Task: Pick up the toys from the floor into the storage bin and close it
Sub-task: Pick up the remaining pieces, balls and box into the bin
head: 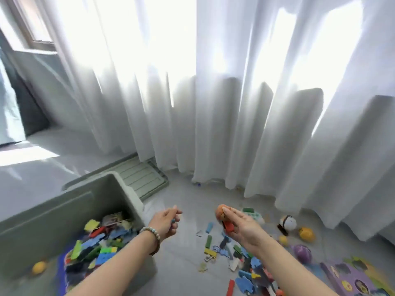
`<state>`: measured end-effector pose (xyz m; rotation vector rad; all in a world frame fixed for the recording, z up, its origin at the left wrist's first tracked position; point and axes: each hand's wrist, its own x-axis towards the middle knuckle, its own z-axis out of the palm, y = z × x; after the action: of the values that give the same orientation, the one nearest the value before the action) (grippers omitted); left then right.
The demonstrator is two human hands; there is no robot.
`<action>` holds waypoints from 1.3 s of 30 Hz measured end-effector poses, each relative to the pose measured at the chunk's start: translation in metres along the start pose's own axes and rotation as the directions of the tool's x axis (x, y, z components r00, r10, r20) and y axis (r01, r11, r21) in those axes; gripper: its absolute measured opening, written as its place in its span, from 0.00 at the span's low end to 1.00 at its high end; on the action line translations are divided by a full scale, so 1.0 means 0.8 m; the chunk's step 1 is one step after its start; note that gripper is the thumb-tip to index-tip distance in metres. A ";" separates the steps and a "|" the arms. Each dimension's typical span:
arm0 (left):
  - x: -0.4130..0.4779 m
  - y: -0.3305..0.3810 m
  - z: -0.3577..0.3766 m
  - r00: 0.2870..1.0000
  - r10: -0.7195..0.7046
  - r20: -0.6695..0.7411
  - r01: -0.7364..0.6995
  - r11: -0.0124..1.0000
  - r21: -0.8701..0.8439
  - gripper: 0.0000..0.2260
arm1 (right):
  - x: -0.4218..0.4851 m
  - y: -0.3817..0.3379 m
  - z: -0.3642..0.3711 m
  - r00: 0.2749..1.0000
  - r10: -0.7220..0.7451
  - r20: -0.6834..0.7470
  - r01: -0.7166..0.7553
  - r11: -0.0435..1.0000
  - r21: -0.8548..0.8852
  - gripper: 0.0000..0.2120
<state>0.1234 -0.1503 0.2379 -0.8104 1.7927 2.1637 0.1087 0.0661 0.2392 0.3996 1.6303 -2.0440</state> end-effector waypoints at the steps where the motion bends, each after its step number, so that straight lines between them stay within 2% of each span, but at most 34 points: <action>1: -0.010 0.007 -0.040 0.999 0.014 -0.044 -0.016 0.999 -0.030 0.09 | -0.002 0.001 0.042 0.998 0.015 0.055 -0.013 0.999 -0.032 0.06; 5: -0.038 0.000 -0.193 0.974 -0.028 -0.226 -0.009 0.986 -0.164 0.09 | -0.001 0.028 0.202 0.949 0.164 0.270 -0.140 0.984 -0.108 0.06; 8: -0.045 -0.032 -0.287 0.938 -0.108 -0.329 0.017 0.963 -0.270 0.14 | 0.015 0.069 0.294 0.902 0.291 0.319 -0.244 0.953 -0.180 0.08; 12: -0.035 -0.058 -0.353 0.900 -0.198 -0.389 0.045 0.928 -0.370 0.16 | 0.042 0.118 0.366 0.890 0.375 0.260 -0.307 0.913 -0.268 0.06; 15: -0.009 -0.055 -0.370 0.899 -0.198 -0.392 0.024 0.913 -0.407 0.14 | 0.072 0.129 0.391 0.914 0.358 0.191 -0.344 0.933 -0.101 0.05; 17: 0.008 -0.046 -0.372 0.905 -0.191 -0.380 0.017 0.910 -0.415 0.09 | 0.089 0.127 0.397 0.936 0.315 0.157 -0.309 0.949 -0.060 0.11; 19: 0.017 -0.035 -0.372 0.910 -0.169 -0.378 0.045 0.948 -0.316 0.08 | 0.097 0.125 0.394 0.952 0.280 0.127 -0.248 0.944 -0.219 0.15; 21: 0.023 -0.030 -0.373 0.905 -0.095 -0.414 0.048 0.991 -0.122 0.14 | 0.100 0.124 0.383 0.955 0.271 0.122 -0.207 0.901 -0.382 0.14; 24: 0.021 -0.022 -0.367 0.894 0.035 -0.447 0.044 0.986 0.164 0.16 | 0.099 0.113 0.356 0.965 0.216 0.147 -0.119 0.863 -0.491 0.14; 27: 0.016 -0.007 -0.342 0.909 0.156 -0.388 -0.003 0.930 0.367 0.15 | 0.089 0.086 0.326 0.967 0.186 0.173 -0.064 0.839 -0.540 0.13; 31: 0.007 0.019 -0.291 0.932 0.286 -0.224 -0.120 0.824 0.554 0.16 | 0.074 0.039 0.270 0.979 0.117 0.168 -0.003 0.829 -0.560 0.09; 35: -0.002 0.047 -0.218 0.923 0.379 -0.062 -0.232 0.679 0.697 0.17 | 0.059 -0.001 0.177 0.998 0.000 0.058 0.036 0.783 -0.622 0.11; 39: 0.004 0.056 -0.130 0.906 0.412 0.094 -0.347 0.598 0.722 0.16 | 0.046 -0.015 0.067 0.995 -0.047 -0.093 -0.022 0.773 -0.634 0.13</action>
<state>0.1274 -0.2609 0.2626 -0.3220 2.7775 1.3241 0.0758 0.0094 0.2433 0.2447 2.2599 -1.3571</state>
